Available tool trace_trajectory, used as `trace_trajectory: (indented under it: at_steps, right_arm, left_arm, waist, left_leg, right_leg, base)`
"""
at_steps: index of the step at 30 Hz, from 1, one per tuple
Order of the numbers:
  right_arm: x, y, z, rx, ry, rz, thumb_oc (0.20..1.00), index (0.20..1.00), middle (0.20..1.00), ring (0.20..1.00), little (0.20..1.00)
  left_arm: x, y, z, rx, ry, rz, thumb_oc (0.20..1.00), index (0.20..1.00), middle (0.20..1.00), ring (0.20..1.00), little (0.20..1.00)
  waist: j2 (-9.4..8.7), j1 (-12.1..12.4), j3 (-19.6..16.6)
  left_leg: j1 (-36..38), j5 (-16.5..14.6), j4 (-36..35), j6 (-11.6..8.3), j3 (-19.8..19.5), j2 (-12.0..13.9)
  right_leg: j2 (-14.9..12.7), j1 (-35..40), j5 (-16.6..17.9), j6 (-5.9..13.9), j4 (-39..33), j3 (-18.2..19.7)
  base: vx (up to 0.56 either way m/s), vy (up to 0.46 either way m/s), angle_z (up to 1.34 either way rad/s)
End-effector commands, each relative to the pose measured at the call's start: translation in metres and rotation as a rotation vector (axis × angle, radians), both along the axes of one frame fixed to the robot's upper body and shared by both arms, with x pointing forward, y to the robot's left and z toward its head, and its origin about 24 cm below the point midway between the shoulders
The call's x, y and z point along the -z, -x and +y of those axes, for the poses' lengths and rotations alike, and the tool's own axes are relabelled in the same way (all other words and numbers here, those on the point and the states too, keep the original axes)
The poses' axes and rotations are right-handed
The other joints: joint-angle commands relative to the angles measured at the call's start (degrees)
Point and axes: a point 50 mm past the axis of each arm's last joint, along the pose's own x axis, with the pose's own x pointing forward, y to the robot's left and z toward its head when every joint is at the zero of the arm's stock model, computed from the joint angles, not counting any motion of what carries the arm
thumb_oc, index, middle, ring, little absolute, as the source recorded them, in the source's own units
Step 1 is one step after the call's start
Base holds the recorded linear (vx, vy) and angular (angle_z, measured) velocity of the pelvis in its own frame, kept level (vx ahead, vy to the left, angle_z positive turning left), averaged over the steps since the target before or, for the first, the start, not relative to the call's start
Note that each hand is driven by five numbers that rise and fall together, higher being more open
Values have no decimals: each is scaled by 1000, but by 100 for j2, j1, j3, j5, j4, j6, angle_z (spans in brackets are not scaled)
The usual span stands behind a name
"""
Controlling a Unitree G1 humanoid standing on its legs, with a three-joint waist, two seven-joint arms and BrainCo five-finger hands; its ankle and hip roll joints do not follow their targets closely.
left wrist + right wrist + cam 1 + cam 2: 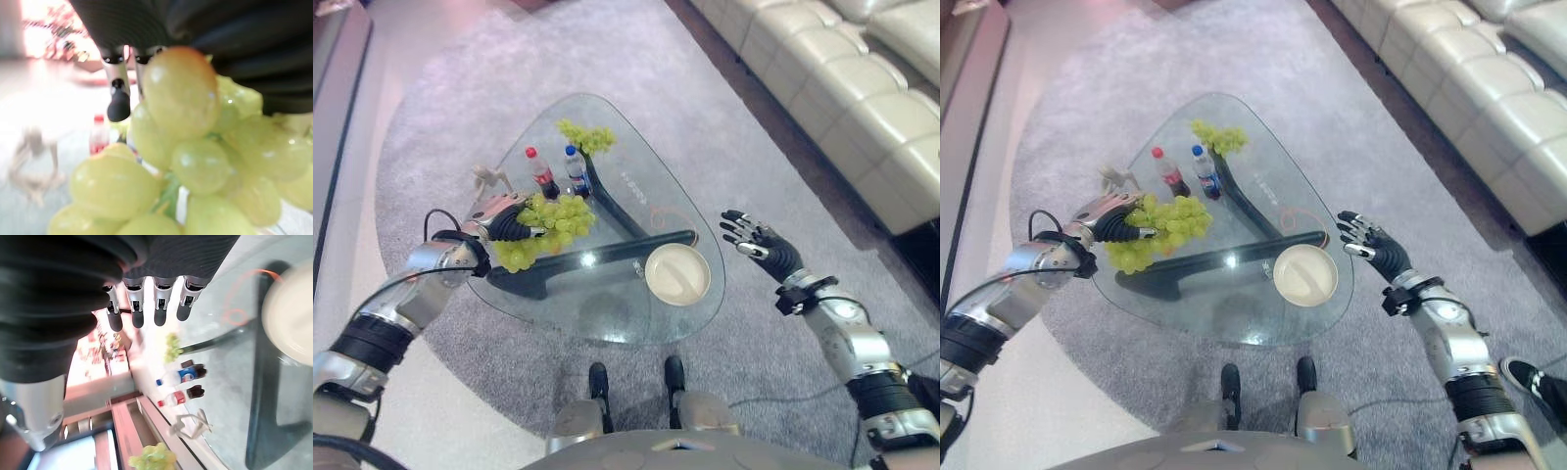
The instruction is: Pick up fruits into the plate
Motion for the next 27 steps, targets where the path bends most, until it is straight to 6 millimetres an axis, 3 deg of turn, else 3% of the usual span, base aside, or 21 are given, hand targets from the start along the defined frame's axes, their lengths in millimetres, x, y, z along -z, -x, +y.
trace_trajectory:
  at_steps: [1,4,9,11,15,17,27]
  right_arm:
    - [-23,-5,6,-123,-11,-39,1000,1000,1000,1000,1000]
    - [-32,-8,14,-227,7,-10,1000,1000,1000,1000,1000]
    - [-36,-10,33,-365,-41,48,1000,1000,1000,1000,1000]
    - [-34,-9,50,-469,-78,100,1000,1000,1000,1000,1000]
    - [-26,-3,73,-597,-137,194,1000,1000,1000,1000,1000]
    - [-17,5,94,-686,-193,270,1000,1000,1000,1000,1000]
    - [5,27,136,-834,-241,394,1000,1000,1000,1000,1000]
  left_arm:
    - [-41,-9,-15,131,-100,-136,200,200,200,200,200]
    - [-58,-9,-34,258,-185,-173,200,200,200,200,200]
    - [-70,-6,-58,399,-254,-189,200,200,200,200,200]
    - [-75,-3,-72,485,-288,-198,200,200,200,200,200]
    - [-81,0,-88,571,-298,-215,200,200,200,200,200]
    - [-83,5,-101,642,-297,-219,200,200,200,200,200]
    - [-80,21,-129,807,-268,-158,200,200,200,200,200]
  waist:
    - [-82,175,-612]
    - [-98,221,-713]
    - [-104,260,-801]
    - [-104,281,-843]
    - [-100,313,-884]
    - [-85,333,-904]
    - [-48,346,-896]
  left_leg:
    - [357,-1125,253,140,-69,-300]
    - [447,-1127,193,130,-83,-302]
    - [525,-1135,163,127,-100,-312]
    - [554,-1143,159,126,-104,-318]
    - [579,-1149,159,120,-97,-318]
    - [597,-1148,153,121,-87,-319]
    - [629,-1146,152,128,-40,-315]
  right_leg:
    - [-265,236,-601,366,225,-230]
    - [-281,356,-597,379,161,-324]
    - [-301,451,-600,382,129,-409]
    - [-316,490,-602,389,120,-451]
    - [-338,526,-610,400,114,-494]
    - [-343,554,-622,407,104,-504]
    - [-341,571,-630,415,98,-466]
  base:
    - [14,-35,14]
    - [2,-32,14]
    - [0,-16,12]
    - [-8,-16,6]
    - [-8,-7,12]
    - [-14,0,8]
    - [0,0,0]
